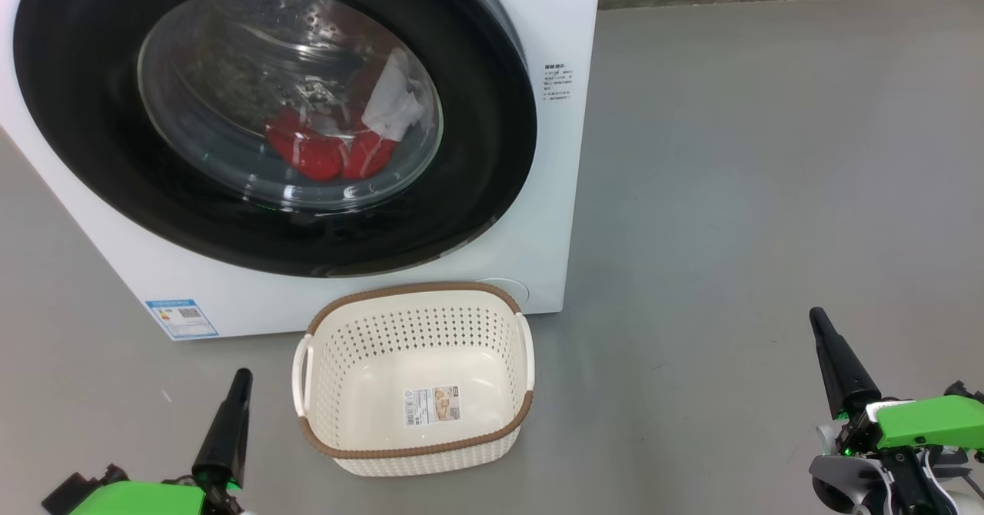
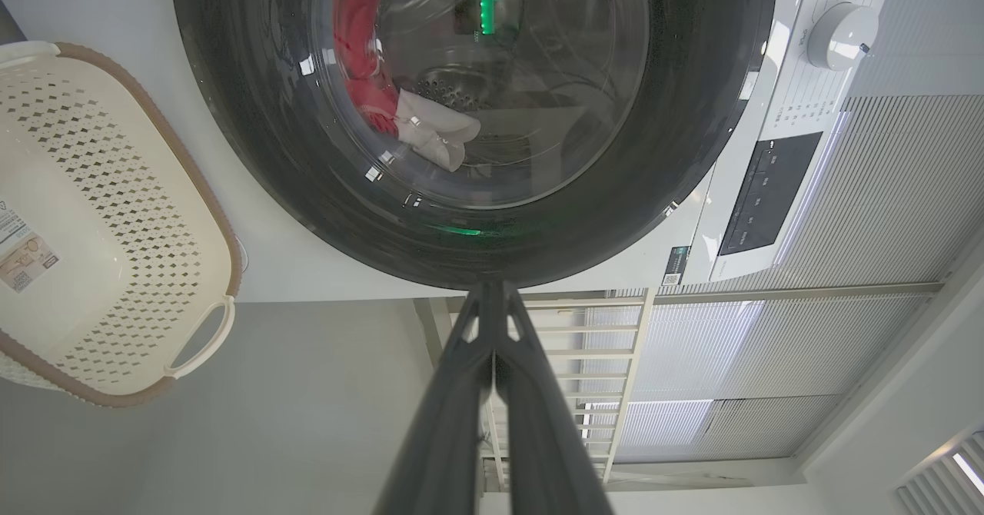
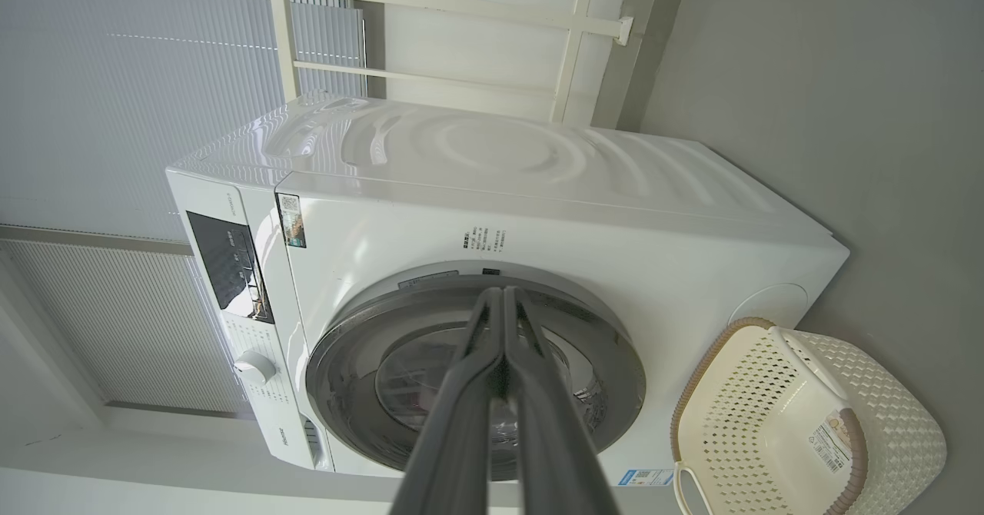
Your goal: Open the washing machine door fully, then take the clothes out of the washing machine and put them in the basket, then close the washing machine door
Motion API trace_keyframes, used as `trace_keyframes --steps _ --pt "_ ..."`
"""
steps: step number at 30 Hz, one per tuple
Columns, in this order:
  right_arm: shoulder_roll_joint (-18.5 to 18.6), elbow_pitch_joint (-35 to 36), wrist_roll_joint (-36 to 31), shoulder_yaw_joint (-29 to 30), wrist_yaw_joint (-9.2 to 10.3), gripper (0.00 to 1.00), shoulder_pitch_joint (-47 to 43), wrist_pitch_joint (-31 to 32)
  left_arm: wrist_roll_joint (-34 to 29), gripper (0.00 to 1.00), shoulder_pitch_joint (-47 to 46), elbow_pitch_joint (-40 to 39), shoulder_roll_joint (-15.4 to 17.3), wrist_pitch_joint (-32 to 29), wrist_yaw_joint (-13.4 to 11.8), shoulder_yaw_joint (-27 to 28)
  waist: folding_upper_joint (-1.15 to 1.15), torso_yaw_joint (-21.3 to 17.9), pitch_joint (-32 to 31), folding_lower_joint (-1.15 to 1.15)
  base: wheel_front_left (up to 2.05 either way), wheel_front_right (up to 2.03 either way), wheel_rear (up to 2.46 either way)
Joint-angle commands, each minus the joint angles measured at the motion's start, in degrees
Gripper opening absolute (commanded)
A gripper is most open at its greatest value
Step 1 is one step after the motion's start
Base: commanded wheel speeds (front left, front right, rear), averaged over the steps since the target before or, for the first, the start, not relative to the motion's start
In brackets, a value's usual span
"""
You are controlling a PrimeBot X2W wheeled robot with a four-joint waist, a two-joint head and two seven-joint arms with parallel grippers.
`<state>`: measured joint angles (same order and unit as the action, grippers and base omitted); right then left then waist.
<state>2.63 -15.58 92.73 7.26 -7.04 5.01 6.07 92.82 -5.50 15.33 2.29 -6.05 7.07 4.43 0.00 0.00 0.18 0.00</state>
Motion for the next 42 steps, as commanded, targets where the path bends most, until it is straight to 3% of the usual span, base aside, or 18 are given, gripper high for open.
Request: trace_keyframes --steps 1,12,13,22,27,31,42 --pt "0.4 1.6 -0.4 -0.9 -0.45 0.00 1.2 0.3 -0.6 0.00 -0.7 -1.3 0.7 -0.4 0.4 2.0 0.00 0.0 0.0 0.00 0.00 0.00 0.00" --pt "0.4 1.6 -0.5 -0.9 -0.45 0.00 1.2 0.3 -0.6 0.00 -0.7 -1.3 0.7 -0.4 0.4 2.0 0.00 0.0 0.0 0.00 0.00 0.00 0.00" --pt "0.0 0.0 0.0 0.0 0.00 1.00 0.0 0.0 0.0 1.00 0.0 0.0 0.0 0.0 0.0 0.0 0.00 0.0 0.0 0.00 0.00 0.00 0.00" --pt "-1.5 -4.2 0.1 -0.8 -0.01 1.00 -2.2 -0.2 0.0 1.00 1.9 3.9 -1.0 0.3 -0.1 -0.7 0.00 0.0 0.0 0.00 0.00 0.00 0.00" --pt "-1.5 -4.4 0.2 -1.6 -0.03 1.00 -1.3 -0.8 0.0 1.00 1.1 4.2 -0.9 1.0 -0.1 -1.2 0.00 0.0 -0.1 0.13 0.00 0.00 0.00" --pt "-1.4 -4.6 0.1 -2.4 -0.04 1.00 -0.5 -1.2 -0.2 1.00 0.5 4.3 -0.8 1.6 0.0 -1.7 0.00 0.0 0.0 0.01 0.00 0.00 0.00" --pt "-0.5 -5.4 -3.1 -5.3 -0.08 1.00 2.0 -3.6 -4.9 1.00 -1.3 4.1 -0.2 3.7 0.0 -2.7 0.00 0.0 0.3 0.00 0.00 0.00 0.00"
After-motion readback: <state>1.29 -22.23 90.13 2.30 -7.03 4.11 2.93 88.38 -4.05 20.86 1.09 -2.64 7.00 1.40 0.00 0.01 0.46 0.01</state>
